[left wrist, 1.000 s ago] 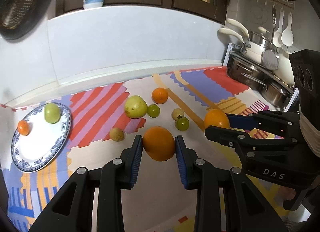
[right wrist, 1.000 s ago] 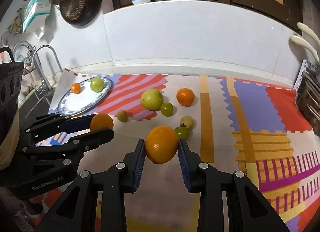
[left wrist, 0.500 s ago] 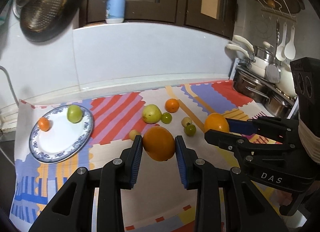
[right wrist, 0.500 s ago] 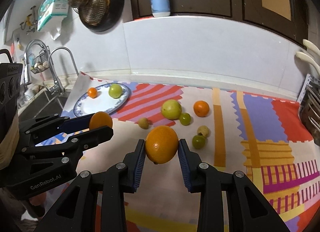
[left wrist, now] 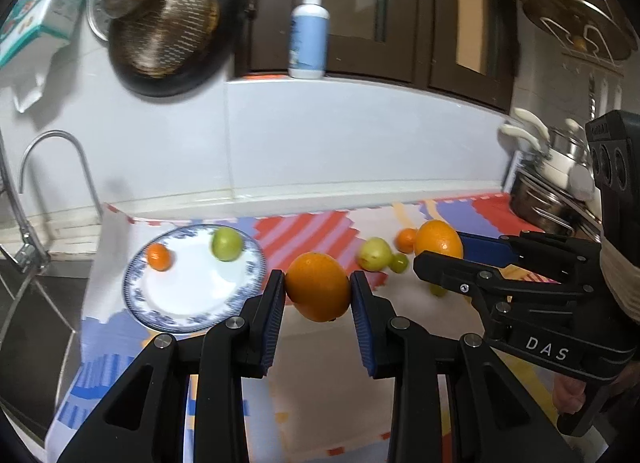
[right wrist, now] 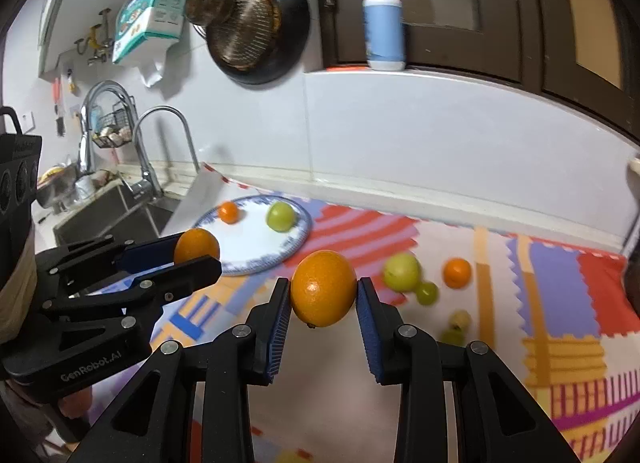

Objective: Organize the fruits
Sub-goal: 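Carry both oranges with both grippers over the plate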

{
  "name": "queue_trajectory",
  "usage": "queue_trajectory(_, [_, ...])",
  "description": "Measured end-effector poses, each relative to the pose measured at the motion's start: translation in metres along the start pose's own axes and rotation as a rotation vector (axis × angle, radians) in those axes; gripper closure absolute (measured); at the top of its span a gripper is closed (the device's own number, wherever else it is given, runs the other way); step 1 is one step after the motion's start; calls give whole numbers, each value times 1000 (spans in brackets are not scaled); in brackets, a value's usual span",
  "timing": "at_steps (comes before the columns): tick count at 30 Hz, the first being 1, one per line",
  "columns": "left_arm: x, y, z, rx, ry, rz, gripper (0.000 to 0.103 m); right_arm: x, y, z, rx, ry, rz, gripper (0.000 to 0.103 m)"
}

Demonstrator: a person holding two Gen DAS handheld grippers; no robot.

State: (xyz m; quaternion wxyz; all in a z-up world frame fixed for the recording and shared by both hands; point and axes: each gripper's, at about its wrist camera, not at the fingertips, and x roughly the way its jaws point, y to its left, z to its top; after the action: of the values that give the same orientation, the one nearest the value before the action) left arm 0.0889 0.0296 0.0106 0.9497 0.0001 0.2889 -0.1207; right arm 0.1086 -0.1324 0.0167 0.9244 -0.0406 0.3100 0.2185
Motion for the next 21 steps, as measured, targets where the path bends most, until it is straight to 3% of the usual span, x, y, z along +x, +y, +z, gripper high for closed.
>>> queue_trajectory(8, [-3,39,12,-32,-34,89,70,27,29,30,-26,-27,64,69])
queue_trajectory(21, [24,99,20,-80,-5,205,70,90,62,67,-62,6,117,69])
